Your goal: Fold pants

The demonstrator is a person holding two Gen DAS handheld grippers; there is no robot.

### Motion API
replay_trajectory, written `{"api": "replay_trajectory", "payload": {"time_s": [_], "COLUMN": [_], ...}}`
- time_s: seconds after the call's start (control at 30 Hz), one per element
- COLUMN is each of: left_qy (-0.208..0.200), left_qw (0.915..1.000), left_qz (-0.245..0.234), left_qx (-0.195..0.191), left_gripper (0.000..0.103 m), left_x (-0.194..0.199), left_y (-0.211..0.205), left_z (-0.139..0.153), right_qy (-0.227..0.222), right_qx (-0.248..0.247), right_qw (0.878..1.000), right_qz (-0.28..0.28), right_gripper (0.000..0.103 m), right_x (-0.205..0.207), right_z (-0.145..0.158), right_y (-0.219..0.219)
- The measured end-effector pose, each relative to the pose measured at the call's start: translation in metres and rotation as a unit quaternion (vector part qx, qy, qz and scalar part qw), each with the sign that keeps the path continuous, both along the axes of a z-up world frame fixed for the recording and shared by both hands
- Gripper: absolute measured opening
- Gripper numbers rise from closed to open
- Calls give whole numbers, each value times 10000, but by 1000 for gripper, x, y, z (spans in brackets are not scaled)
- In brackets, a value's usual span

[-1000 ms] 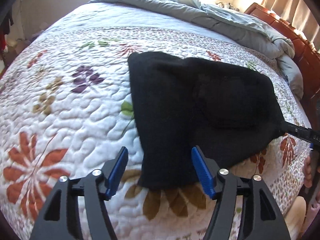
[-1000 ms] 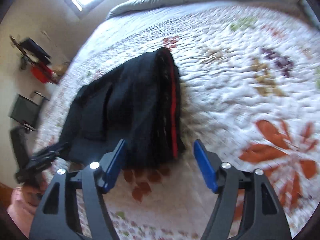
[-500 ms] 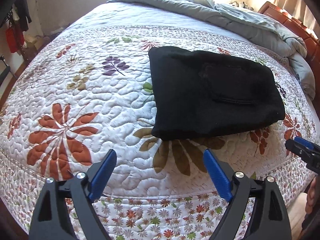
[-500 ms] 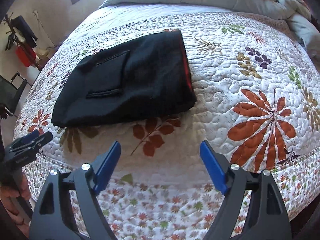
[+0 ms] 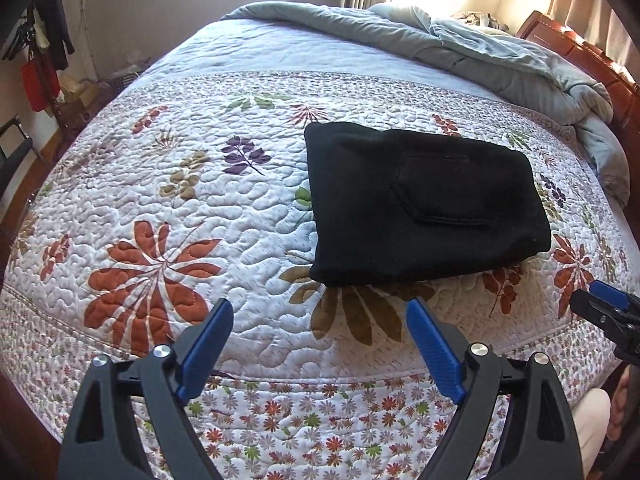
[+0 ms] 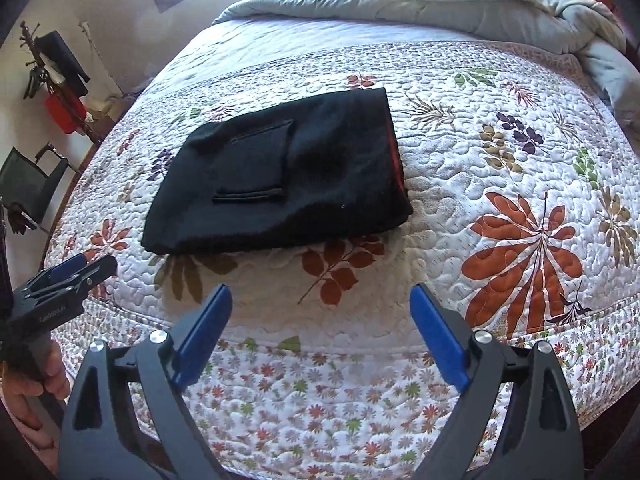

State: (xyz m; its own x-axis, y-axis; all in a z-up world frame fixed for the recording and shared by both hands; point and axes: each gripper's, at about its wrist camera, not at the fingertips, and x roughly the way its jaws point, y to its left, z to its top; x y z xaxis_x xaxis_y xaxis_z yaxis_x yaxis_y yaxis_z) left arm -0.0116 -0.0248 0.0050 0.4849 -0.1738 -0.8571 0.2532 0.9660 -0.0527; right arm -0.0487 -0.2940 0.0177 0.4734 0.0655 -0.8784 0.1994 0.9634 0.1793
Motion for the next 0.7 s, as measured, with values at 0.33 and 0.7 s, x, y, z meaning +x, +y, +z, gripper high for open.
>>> {"api": "replay_trajectory", "payload": {"time_s": [0.33,0.7], "left_qy": [-48,-40], "left_qw": [9999,9998], "left_qz": [-24,-57], "left_qx": [105,177], "left_gripper": [89,89], "left_x": [-11,-16], "left_y": [-3,-7], "left_z": [12,13], "right_qy": [-54,-9], "right_qx": [32,-10], "right_qw": [9999,9999], "right_qz": [116,116], "right_gripper": [91,92], "right_x": [-3,-4], "right_z": [13,14], "right_y": [11,15]}}
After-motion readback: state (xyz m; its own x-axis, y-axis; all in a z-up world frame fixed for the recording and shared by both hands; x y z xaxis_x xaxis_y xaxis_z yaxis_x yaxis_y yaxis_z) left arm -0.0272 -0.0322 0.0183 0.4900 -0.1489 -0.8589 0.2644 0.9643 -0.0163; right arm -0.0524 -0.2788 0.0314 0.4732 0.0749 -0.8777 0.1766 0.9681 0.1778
